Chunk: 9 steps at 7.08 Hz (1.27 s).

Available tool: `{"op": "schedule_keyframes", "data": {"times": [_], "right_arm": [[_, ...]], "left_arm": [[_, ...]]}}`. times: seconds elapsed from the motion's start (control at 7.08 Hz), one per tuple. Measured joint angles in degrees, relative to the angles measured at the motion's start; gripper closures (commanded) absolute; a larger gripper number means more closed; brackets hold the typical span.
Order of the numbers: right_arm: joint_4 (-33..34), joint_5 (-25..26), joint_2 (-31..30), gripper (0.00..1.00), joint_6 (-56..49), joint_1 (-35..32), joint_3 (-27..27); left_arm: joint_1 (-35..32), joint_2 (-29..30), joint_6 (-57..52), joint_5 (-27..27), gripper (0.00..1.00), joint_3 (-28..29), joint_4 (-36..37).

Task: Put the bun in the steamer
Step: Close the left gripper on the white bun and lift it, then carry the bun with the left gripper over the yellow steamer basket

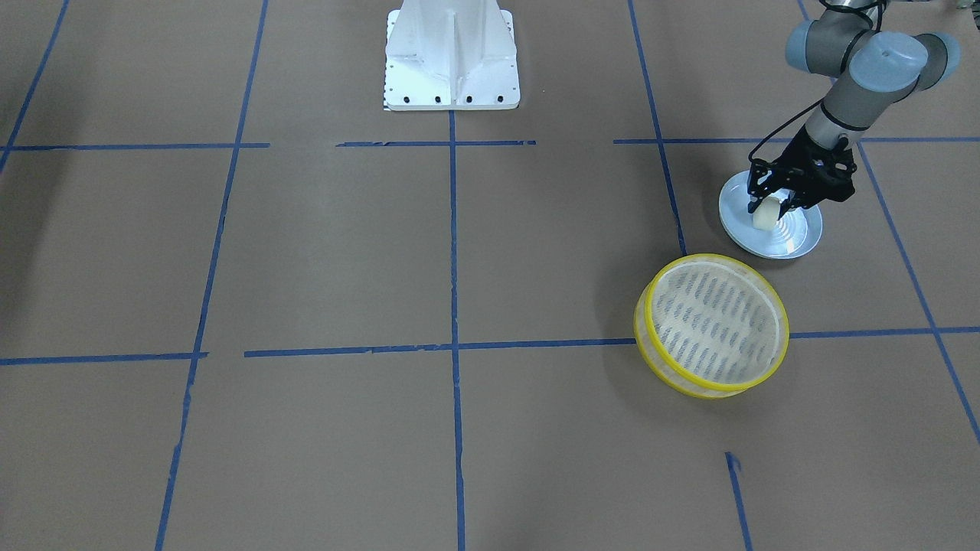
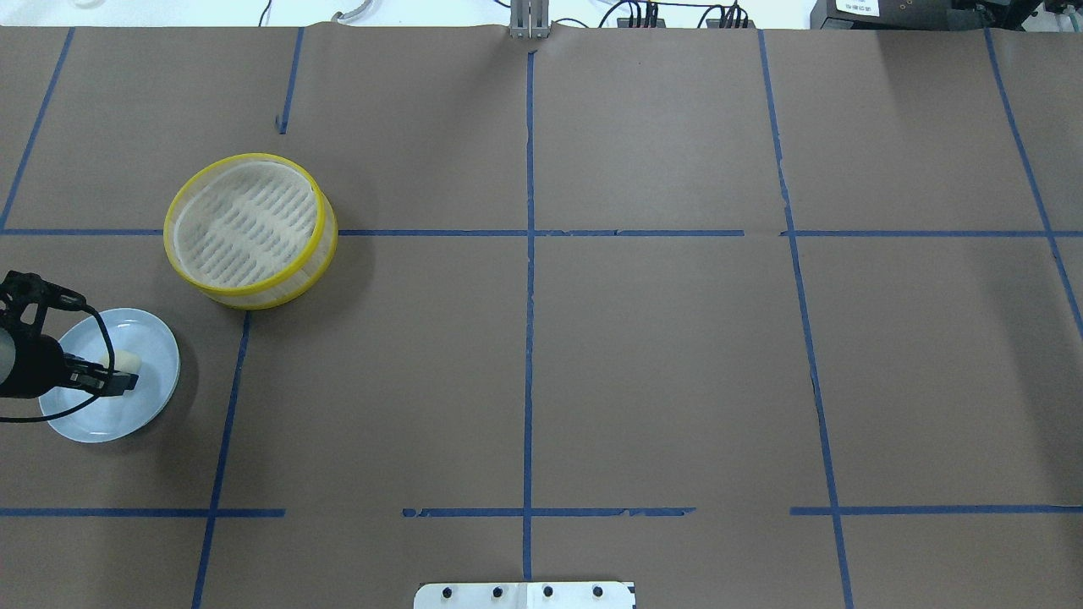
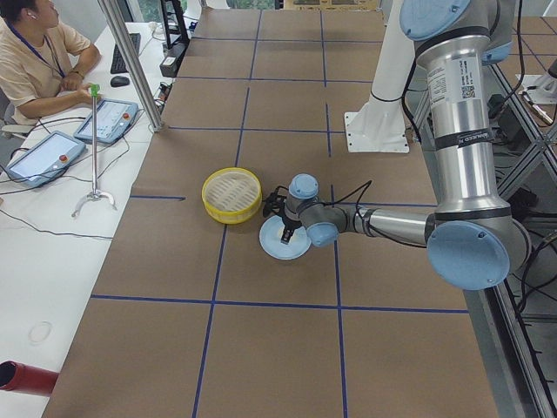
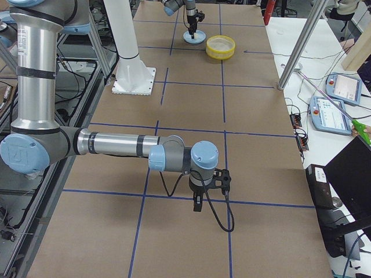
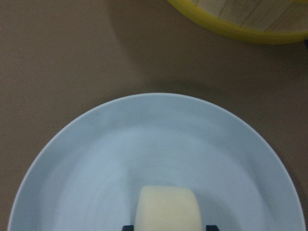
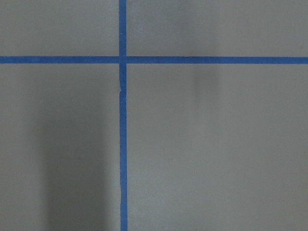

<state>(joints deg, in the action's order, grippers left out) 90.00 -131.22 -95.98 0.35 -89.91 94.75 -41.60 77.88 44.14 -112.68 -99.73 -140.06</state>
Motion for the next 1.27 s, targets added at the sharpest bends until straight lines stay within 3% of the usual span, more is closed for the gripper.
{"op": "schedule_keyframes", "data": {"times": [0.85,1.27], "right_arm": [[0.0,0.0,0.0,0.00,0.0,0.0,0.0],[0.0,0.0,0.0,0.00,0.0,0.0,0.0]], "left_arm": [[-0.5,0.2,0.2,0.0,0.66,-0.7,-0.2],[-7.1,0.4,0.2,-2.5,0.68,-4.9,-0.3]]}}
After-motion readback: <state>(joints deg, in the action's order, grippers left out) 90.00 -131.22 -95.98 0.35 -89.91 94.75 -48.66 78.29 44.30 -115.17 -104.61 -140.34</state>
